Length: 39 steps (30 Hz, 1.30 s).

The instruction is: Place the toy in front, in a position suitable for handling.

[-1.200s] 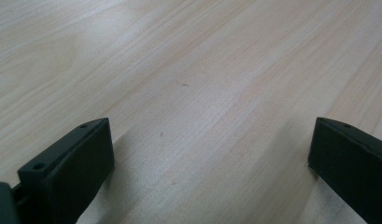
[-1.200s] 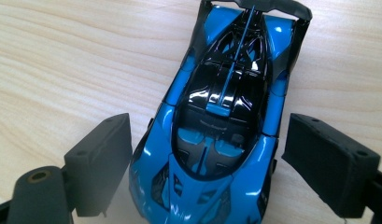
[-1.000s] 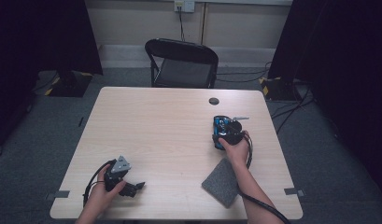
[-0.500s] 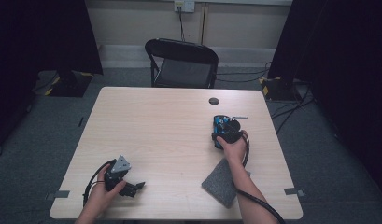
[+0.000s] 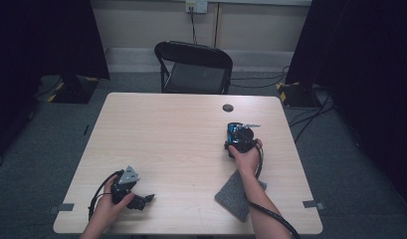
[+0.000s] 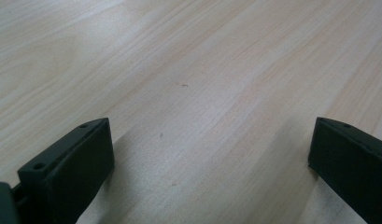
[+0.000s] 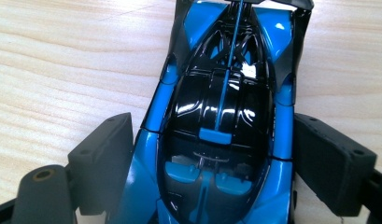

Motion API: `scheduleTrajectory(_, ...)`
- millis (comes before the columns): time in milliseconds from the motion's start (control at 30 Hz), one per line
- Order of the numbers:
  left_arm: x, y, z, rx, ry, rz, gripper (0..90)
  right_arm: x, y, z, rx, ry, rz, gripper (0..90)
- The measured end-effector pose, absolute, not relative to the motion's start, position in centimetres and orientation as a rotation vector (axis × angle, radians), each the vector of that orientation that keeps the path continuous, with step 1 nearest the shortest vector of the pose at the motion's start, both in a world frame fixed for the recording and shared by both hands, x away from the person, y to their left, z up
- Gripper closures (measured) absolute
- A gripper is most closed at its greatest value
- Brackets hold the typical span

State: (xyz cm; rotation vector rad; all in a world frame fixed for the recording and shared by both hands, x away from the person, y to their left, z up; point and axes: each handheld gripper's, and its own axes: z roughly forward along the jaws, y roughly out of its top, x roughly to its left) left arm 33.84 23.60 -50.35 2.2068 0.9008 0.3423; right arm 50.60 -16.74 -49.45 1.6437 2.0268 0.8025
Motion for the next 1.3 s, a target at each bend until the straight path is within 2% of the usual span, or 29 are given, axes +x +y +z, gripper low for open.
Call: scheduleTrajectory(1300, 33.93, 23.6, -50.34, 2.212, 0.894, 0.345, 0.0, 50.16, -16.94, -49.25, 1.467, 2.133, 0.787, 24.3)
